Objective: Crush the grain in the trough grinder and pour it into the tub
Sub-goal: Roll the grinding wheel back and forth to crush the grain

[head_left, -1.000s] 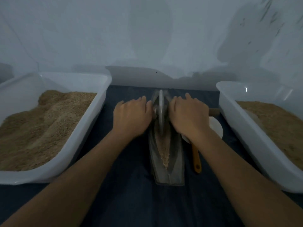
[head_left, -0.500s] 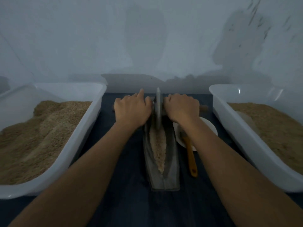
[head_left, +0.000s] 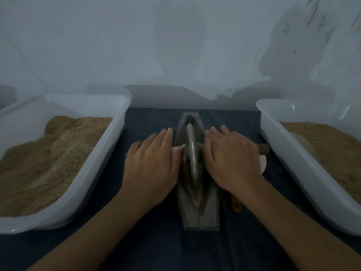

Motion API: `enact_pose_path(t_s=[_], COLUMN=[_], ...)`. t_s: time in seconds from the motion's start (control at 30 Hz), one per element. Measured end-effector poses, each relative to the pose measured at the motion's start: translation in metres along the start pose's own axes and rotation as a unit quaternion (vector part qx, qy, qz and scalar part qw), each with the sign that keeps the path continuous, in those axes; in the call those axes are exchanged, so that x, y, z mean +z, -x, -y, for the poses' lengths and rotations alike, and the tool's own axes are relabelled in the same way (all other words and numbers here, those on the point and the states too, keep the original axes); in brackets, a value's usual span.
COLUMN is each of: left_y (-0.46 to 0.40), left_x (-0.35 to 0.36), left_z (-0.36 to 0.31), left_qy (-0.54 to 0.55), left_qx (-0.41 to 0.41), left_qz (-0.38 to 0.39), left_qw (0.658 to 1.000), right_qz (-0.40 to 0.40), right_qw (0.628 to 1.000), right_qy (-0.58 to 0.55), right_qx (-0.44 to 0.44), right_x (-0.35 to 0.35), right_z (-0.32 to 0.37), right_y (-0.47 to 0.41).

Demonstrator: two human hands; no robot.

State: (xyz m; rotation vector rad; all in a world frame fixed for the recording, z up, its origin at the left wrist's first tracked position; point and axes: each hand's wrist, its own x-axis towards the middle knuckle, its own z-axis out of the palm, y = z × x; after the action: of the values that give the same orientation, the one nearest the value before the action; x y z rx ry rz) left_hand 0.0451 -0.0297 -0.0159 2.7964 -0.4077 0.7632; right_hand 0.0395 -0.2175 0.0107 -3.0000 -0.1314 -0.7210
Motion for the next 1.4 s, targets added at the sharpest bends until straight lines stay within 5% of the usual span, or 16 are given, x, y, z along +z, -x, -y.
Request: enact_pose_path(t_s=[0.23, 0.53, 0.67, 0.87, 1.03, 1.23, 1.4], left_y=[-0.113, 0.027, -0.010, -0.117, -0.069, 0.034, -0.020], left_x=[0.028, -0.028, -0.011, 0.032, 0.016, -0.031, -0.007], left_z=[0.018, 0.005, 0.004, 0.014, 0.011, 0.002, 0.000], left_qy=[-0.037, 0.018, 0.019, -0.016, -0.029, 0.013, -0.007], left_qx=[-0.048, 0.077, 0.019, -0.065, -0.027, 0.095, 0.032], left_qz=[0.188, 0.027, 0.112, 0.159, 0.145, 0.010, 0.088], left_qw=[0.980, 0.997, 0.993, 0.985, 0.989, 0.995, 0.996], right_qz=[0.101, -0.043, 0.039, 0.083, 0.026, -0.068, 0.063], right_qw=[0.991, 0.998, 0.999, 0.991, 0.999, 0.997, 0.996], right_qy=[0.041, -0.049, -0.027, -0.009, 0.008, -0.031, -0.064], right_qx=[0.079, -0.006, -0.008, 0.108, 0.038, 0.002, 0.023], right_x=[0.024, -0.007, 0.002, 0.029, 0.015, -0.016, -0.001], right_z=[0.000, -0.003, -0.002, -0.006, 0.004, -0.004, -0.004], right_y=[-0.101, 0.046, 0.005, -0.104, -0.047, 0.054, 0.007])
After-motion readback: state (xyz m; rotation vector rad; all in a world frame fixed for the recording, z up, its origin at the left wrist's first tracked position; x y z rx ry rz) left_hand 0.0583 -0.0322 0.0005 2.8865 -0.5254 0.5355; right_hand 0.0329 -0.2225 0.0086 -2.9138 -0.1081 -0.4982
